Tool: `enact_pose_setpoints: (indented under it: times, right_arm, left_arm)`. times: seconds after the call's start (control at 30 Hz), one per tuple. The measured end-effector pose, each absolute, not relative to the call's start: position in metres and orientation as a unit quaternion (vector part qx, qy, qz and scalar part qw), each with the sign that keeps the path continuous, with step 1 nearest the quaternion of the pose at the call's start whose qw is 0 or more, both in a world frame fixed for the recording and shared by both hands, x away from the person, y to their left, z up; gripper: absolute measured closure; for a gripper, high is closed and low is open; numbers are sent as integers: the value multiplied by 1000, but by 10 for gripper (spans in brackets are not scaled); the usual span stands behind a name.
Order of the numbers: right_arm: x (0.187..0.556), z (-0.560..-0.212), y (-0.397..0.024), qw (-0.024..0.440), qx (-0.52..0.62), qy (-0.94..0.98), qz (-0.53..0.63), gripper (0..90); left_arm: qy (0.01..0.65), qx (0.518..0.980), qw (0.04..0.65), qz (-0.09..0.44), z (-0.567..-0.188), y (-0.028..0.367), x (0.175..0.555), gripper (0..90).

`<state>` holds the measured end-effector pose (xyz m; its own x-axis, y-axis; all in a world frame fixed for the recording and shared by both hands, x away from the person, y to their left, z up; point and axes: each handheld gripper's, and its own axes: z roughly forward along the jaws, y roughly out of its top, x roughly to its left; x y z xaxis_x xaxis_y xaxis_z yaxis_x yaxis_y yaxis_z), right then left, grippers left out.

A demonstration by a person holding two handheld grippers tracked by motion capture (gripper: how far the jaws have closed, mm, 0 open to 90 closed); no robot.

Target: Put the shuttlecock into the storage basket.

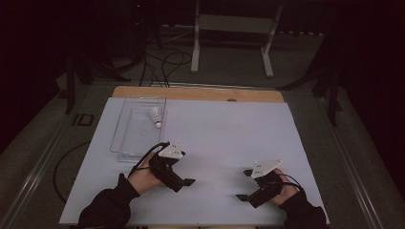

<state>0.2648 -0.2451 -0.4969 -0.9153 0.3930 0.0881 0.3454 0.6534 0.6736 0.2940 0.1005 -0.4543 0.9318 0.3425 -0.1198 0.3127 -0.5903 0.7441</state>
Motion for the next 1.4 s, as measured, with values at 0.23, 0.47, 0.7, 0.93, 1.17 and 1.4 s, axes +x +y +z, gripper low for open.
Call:
enact_pose_setpoints:
  times: [0.23, 0.47, 0.7, 0.93, 1.17, 1.4]
  right_arm:
    - [264, -498, -246, 36, 202, 909, 362, 97]
    - [263, -498, -247, 36, 205, 909, 361, 97]
    - [262, -499, -248, 40, 205, 909, 361, 97]
    - [261, -499, -247, 41, 205, 909, 361, 97]
    - [261, -500, -248, 41, 204, 908, 363, 97]
    - [260, -502, -249, 41, 205, 907, 365, 97]
  left_arm:
    - [191, 892, 410, 17, -462, 111, 289, 0]
    - [188, 890, 415, 16, -473, 124, 282, 0]
    - [197, 888, 414, 13, -482, 137, 276, 0]
    - [204, 894, 399, 5, -487, 145, 271, 0]
    - [214, 891, 399, 9, -490, 159, 268, 0]
    - [243, 885, 395, 25, -492, 177, 267, 0]
